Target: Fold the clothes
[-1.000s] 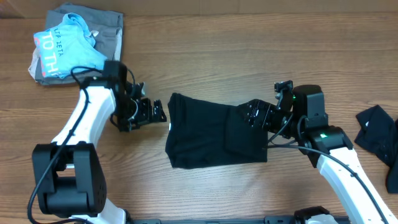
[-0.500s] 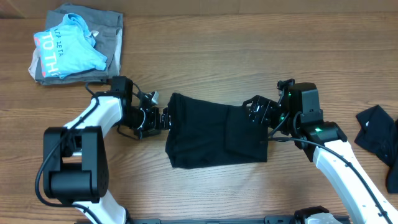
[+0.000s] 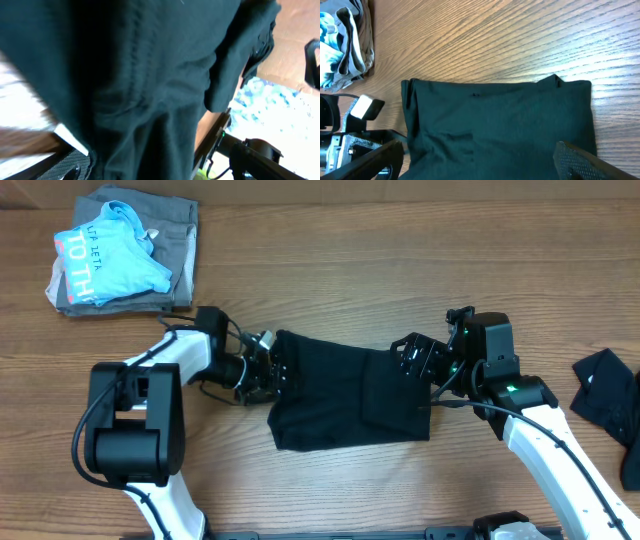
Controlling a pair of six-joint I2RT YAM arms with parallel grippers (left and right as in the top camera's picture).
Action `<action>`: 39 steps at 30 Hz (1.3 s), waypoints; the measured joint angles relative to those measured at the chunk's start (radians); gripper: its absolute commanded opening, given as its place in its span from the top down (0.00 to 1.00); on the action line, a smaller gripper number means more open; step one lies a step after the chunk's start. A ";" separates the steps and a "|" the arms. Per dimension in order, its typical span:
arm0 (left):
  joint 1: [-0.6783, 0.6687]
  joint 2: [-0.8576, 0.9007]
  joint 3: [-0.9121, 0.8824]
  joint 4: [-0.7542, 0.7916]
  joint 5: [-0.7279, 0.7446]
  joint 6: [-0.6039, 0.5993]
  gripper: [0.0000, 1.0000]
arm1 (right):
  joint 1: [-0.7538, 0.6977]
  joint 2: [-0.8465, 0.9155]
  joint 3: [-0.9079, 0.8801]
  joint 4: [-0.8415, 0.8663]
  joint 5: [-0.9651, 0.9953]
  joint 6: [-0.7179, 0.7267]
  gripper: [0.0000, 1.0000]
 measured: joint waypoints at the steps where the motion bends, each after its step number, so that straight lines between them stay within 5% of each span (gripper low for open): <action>1: -0.008 0.000 0.000 0.000 0.002 0.000 0.06 | 0.000 0.000 0.000 0.000 0.000 0.000 0.00; 4: -0.035 0.000 0.000 0.002 0.006 -0.001 0.07 | 0.000 0.000 0.000 0.005 0.000 0.000 0.00; 8: -0.069 0.001 0.000 0.026 -0.015 -0.032 0.21 | 0.000 0.000 0.000 0.006 0.000 0.001 0.00; 12: -0.098 0.004 -0.003 0.053 -0.056 -0.056 0.53 | 0.000 0.000 0.000 0.007 0.000 0.001 0.00; 14: -0.107 0.010 -0.006 0.068 -0.079 -0.064 0.76 | 0.000 0.000 0.000 0.006 0.001 0.000 0.00; 15: -0.108 0.014 -0.009 0.076 -0.093 -0.077 0.96 | 0.000 0.000 0.000 0.007 0.001 0.000 0.00; 27: -0.098 0.031 0.016 -0.001 -0.176 -0.109 0.96 | 0.000 0.000 0.000 0.005 0.004 0.000 0.00; 39: 0.131 0.065 0.277 -0.369 -0.589 -0.111 0.96 | 0.000 0.000 0.000 -0.002 0.026 0.000 0.00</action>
